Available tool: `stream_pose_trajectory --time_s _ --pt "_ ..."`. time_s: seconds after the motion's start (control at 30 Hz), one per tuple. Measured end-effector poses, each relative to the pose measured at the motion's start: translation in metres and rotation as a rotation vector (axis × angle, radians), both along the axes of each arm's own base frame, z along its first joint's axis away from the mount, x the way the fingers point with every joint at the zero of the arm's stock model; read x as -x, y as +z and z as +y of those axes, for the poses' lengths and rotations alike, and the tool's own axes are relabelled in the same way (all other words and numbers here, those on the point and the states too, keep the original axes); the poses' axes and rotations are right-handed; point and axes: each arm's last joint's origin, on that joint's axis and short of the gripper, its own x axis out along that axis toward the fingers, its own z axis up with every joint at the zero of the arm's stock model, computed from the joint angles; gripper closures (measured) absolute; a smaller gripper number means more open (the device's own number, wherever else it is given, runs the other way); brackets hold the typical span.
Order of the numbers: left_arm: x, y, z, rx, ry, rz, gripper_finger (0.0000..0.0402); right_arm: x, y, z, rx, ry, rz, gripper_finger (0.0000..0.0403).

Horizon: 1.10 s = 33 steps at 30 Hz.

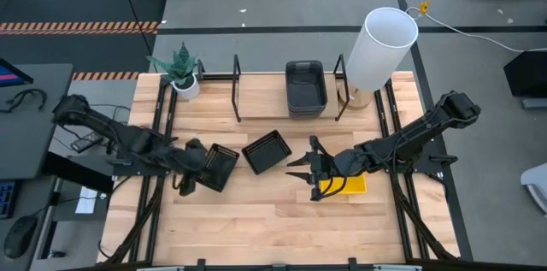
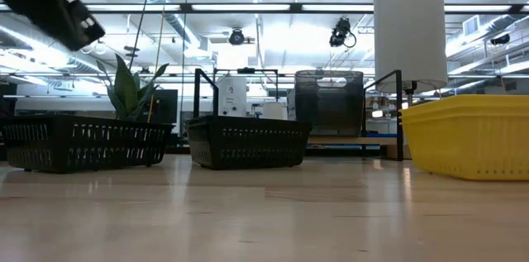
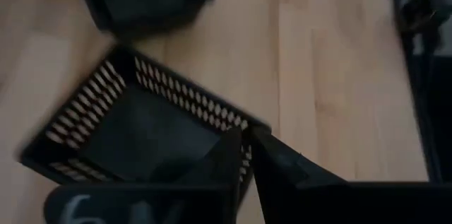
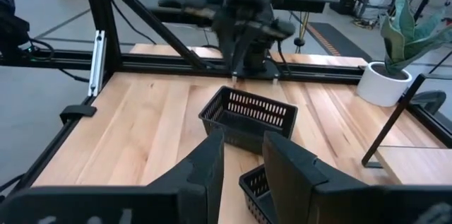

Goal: Stack baskets on shelf by color
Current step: Stack the left black bin on the right stacked black bins

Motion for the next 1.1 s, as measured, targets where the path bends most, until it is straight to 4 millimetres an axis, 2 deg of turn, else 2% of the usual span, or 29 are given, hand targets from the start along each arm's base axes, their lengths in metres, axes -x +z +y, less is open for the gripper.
stream_pose_trajectory --time_s 0.17,0.4,0.53,0.73,1.1 --pt "-0.009 -0.019 -0.018 0.004 0.002 0.131 0.0329 0.000 0.000 0.000 0.001 0.000 0.001 0.0298" --pt "-0.015 -0.038 -0.039 -0.034 -0.046 0.226 0.0236 0.000 -0.001 0.000 0.001 -0.001 0.003 0.0298" --pt "-0.022 -0.037 -0.051 -0.141 -0.080 0.276 0.0210 0.000 -0.001 -0.001 0.001 -0.002 0.003 0.0298" --pt "-0.038 -0.041 -0.069 -0.403 -0.189 0.356 0.0218 -0.001 0.000 -0.001 0.001 -0.004 0.003 0.0298" --pt "-0.054 -0.081 -0.083 -0.536 -0.240 0.548 0.0272 -0.001 -0.001 -0.001 0.001 -0.004 0.003 0.0298"
